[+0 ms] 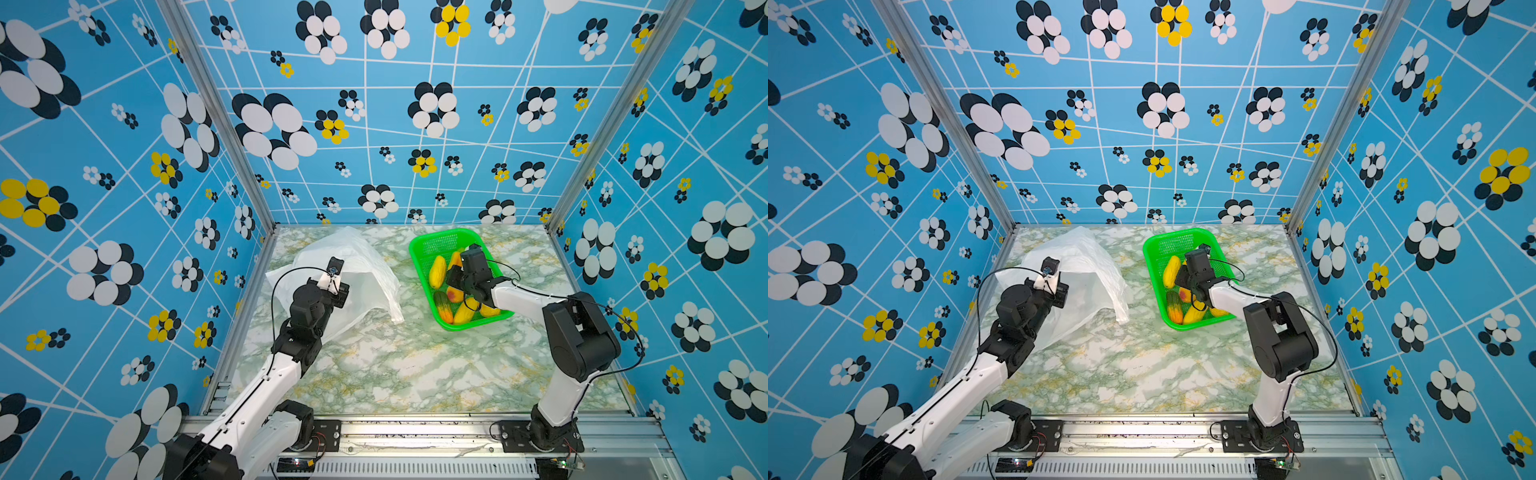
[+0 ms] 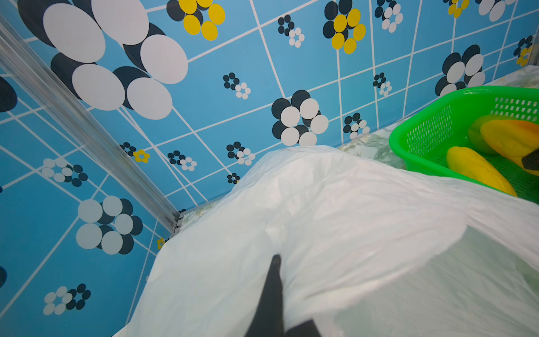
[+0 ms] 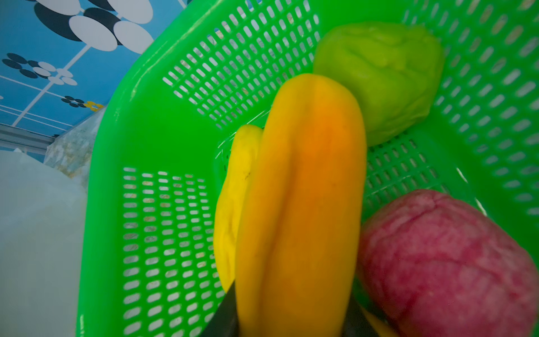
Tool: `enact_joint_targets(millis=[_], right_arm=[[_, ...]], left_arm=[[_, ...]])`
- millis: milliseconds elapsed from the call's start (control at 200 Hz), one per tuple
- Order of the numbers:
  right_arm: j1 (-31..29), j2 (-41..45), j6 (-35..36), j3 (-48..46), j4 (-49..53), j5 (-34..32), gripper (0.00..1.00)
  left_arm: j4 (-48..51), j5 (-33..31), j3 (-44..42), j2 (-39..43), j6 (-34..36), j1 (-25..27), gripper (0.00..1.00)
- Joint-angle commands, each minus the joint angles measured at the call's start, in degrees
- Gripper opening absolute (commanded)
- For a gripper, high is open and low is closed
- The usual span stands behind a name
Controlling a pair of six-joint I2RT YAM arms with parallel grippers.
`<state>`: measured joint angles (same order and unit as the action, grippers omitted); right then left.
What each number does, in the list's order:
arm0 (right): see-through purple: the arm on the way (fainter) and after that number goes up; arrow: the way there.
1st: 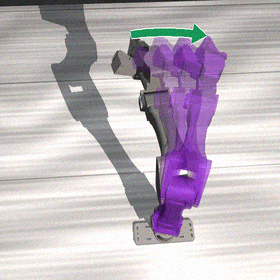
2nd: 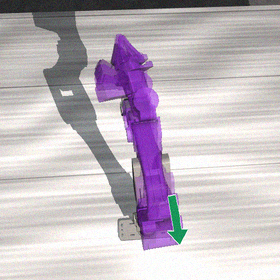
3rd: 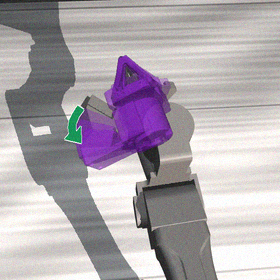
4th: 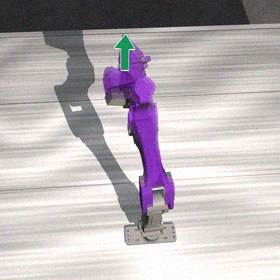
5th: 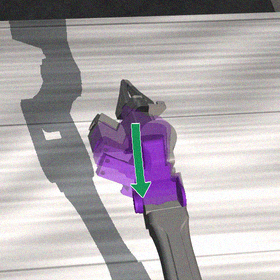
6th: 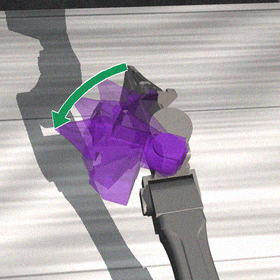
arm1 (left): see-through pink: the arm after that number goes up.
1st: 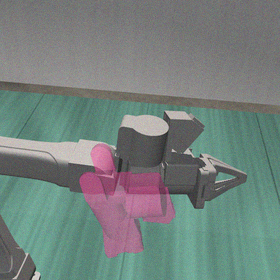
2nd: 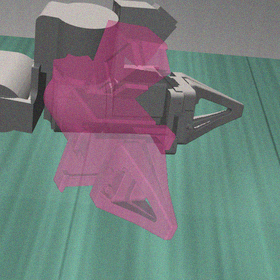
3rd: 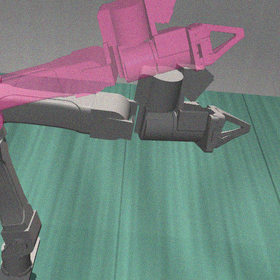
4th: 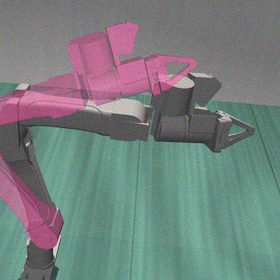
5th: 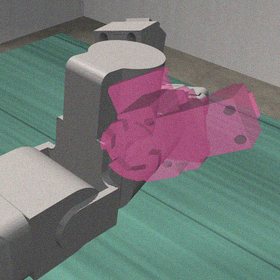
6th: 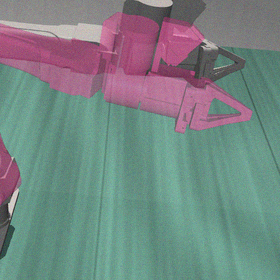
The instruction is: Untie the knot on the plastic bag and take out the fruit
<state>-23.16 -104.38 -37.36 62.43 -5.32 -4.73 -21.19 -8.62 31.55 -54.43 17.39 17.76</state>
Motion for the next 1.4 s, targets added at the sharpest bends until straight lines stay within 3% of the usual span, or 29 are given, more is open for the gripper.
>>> enact_joint_targets(millis=[0,125,535,605,690,775,830,845,855,870,1009,1224,1394], right_arm=[[0.22,-2.76,-1.14,1.36,3.75,1.81,0.44],[0.41,-4.65,-1.13,3.23,5.0,2.62,0.53],[0.58,-1.88,-0.44,3.18,6.04,2.45,0.55],[0.57,0.81,0.03,2.23,6.2,2.45,0.59],[0.65,4.86,0.6,0.85,6.61,2.22,0.64],[0.57,9.42,1.36,-0.57,7.32,1.43,0.69],[0.61,12.32,1.74,-1.45,7.93,0.87,0.71],[0.6,13.21,1.89,-1.77,8.08,0.85,0.72],[0.58,13.71,1.91,-1.89,8.14,0.75,0.72],[0.57,14.62,2.01,-2.22,8.18,0.61,0.73],[0.57,22.13,2.27,-5.1,8.64,-0.98,0.8],[0.68,33.87,2.57,-8.29,12.88,-7.78,0.99],[0.75,41.03,2.65,-7.36,21.7,-18.19,0.99]], left_arm=[[-1.21,-0.7,-0.56,0.05,0.02,0.38,0.0],[-1.23,-0.61,-0.52,-0.19,0.02,0.39,0.0],[-1.25,-0.69,0.08,-0.67,0.19,0.35,0.0],[-0.69,-0.75,0.61,-0.67,0.15,0.42,0.09],[0.47,-0.69,1.14,-0.18,0.02,0.41,0.3],[1.92,-0.62,1.74,1.26,-0.21,0.38,0.42],[2.91,-0.44,1.93,2.69,-0.31,0.37,0.56],[3.13,-0.36,1.97,3.1,-0.26,0.44,0.67],[3.36,-0.28,2.01,3.41,-0.29,0.46,0.9],[3.68,-0.12,2.1,3.92,-0.23,0.45,0.99],[7.29,0.27,2.32,9.34,-0.66,0.52,0.99],[10.44,-1.66,-1.49,22.48,-3.9,0.48,0.99],[7.65,-5.21,-10.6,35.51,-8.99,0.35,0.99]])
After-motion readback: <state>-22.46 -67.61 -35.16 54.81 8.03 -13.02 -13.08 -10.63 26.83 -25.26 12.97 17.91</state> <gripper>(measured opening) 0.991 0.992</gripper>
